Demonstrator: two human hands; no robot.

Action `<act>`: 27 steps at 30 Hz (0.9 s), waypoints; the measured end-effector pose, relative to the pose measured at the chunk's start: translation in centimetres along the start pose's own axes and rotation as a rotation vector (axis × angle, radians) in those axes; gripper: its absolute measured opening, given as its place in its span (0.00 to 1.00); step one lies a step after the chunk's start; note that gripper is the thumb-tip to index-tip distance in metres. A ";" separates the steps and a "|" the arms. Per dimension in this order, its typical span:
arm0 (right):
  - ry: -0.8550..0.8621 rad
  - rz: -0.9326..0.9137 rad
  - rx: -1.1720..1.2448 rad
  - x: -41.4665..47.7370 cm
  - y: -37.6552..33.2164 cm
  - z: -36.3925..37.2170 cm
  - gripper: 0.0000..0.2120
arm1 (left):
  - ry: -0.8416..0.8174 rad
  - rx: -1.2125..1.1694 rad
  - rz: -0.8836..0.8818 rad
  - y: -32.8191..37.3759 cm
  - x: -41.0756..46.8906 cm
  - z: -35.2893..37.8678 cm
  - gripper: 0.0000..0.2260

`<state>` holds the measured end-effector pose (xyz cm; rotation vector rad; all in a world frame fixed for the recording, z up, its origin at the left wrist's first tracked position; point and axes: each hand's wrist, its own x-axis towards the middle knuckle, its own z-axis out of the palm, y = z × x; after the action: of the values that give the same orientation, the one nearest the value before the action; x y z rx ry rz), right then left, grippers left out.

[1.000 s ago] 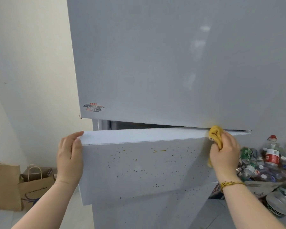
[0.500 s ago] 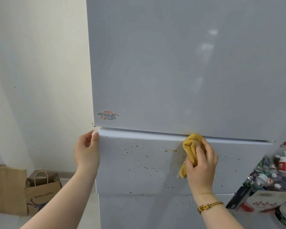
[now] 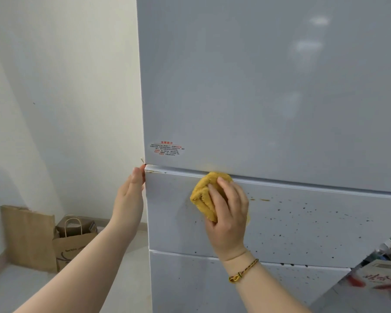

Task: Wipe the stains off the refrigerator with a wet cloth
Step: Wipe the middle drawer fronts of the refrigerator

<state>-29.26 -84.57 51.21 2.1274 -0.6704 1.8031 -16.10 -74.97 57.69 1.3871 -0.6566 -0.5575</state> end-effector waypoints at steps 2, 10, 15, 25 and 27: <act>0.025 -0.021 -0.027 -0.2 -0.9 1.8 0.11 | -0.052 0.043 0.014 -0.1 -0.1 -0.2 0.12; -0.136 -0.434 -0.096 1.4 -4.1 5.7 0.14 | -0.128 0.111 0.051 0.0 1.8 -2.2 0.18; -0.247 -0.582 -0.172 1.7 -3.8 6.1 0.18 | -0.177 0.118 0.035 -0.2 2.6 -2.9 0.19; -0.618 -1.029 -0.312 -2.1 2.8 1.8 0.23 | -0.229 0.160 0.111 -1.2 0.7 -2.0 0.16; -0.511 -0.917 -0.205 0.3 2.4 1.7 0.20 | -0.243 0.153 0.112 -1.0 0.7 -2.1 0.15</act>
<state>-29.00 -87.45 50.99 2.2003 0.0700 0.6930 -14.12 -74.06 56.63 1.4266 -0.9838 -0.6014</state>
